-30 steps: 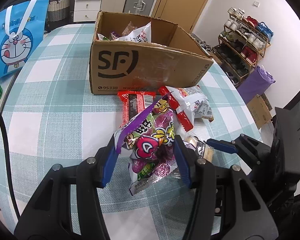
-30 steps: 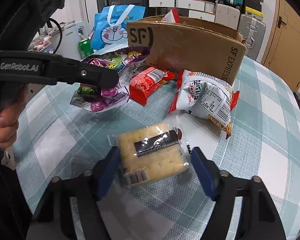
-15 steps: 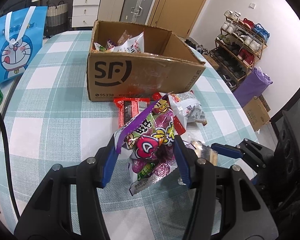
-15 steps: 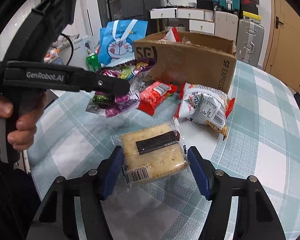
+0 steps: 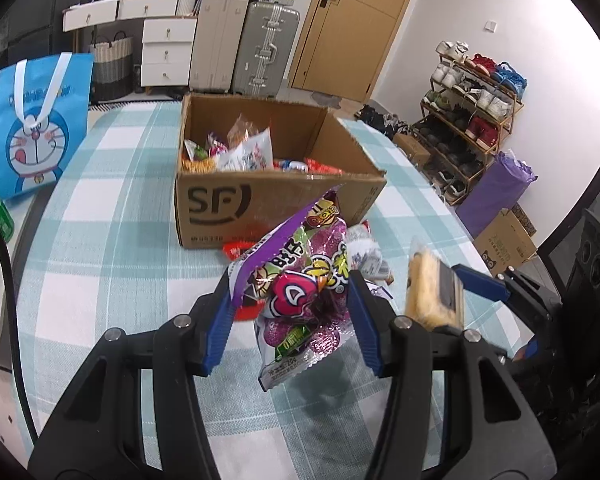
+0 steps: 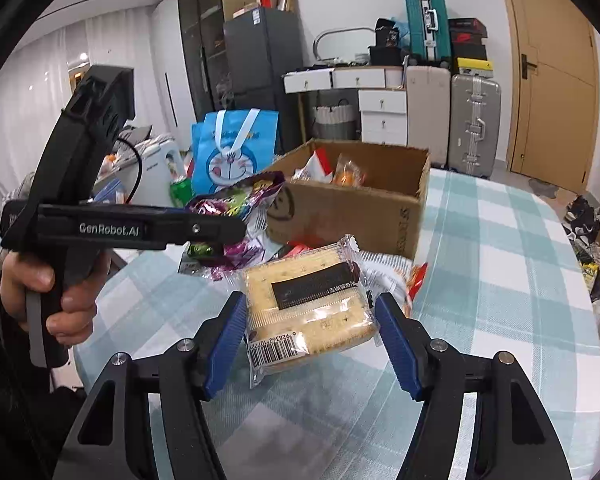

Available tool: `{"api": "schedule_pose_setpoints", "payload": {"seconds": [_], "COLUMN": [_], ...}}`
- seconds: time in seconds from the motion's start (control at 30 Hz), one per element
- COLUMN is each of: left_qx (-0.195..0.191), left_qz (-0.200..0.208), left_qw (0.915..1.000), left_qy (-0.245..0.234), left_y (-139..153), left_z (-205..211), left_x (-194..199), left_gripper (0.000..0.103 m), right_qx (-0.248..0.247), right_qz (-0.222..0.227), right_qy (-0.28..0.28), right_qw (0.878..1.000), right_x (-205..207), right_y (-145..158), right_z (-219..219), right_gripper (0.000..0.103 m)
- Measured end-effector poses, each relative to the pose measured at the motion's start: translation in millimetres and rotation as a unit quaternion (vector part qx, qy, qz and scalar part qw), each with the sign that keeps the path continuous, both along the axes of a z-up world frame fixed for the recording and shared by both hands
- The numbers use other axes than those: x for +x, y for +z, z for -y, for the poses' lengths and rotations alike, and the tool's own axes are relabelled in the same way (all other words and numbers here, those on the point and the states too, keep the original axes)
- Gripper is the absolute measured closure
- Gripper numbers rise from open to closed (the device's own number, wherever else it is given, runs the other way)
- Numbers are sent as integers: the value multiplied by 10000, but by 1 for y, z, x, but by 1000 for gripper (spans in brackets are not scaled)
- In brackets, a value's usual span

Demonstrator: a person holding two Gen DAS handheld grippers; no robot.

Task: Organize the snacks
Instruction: 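Lift and carry the candy bag and cracker pack over the box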

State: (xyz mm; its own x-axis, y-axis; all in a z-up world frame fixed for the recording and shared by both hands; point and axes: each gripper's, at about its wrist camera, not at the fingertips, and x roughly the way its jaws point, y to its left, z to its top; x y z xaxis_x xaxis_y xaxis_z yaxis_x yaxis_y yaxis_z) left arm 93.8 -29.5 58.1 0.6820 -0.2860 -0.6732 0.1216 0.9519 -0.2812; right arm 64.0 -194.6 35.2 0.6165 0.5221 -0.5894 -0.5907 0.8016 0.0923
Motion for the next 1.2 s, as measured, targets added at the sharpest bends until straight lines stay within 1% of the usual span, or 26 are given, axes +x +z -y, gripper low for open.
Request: {"api": "schedule_pose_setpoints", "payload": {"seconds": [0.13, 0.23, 0.43, 0.67, 0.8, 0.9, 0.97, 1.07, 1.2], "left_qx": [4, 69, 225, 373, 381, 429, 498, 595, 658], "left_qz": [148, 269, 493, 720, 811, 854, 865, 892, 820], "left_qw": [9999, 9996, 9984, 9964, 9955, 9948, 9942, 9933, 9934], "left_qy": [40, 79, 152, 253, 315, 365, 397, 438, 455], "left_y": [14, 23, 41, 60, 68, 71, 72, 73, 68], "left_z": [-3, -6, -10, -17, -19, -18, -19, -20, -20], "left_x": [2, 5, 14, 31, 49, 60, 66, 78, 93], "left_gripper": [52, 52, 52, 52, 52, 52, 52, 52, 52], "right_qx": [184, 230, 282, 264, 228, 365, 454, 542, 529], "right_qz": [285, 430, 576, 542, 497, 531, 551, 462, 405], "right_qy": [-258, -368, -611, -822, -962, -1033, -1073, -1094, -1070], "right_qw": [9991, 9981, 9961, 9948, 9939, 9926, 9917, 9914, 9920], "right_x": [6, 14, 37, 66, 81, 89, 94, 104, 115], "right_y": [15, 25, 39, 51, 56, 57, 56, 51, 43], "right_z": [4, 4, 0, -5, -10, -12, -13, -17, -23], "right_gripper": [37, 37, 37, 37, 36, 36, 36, 36, 36]}}
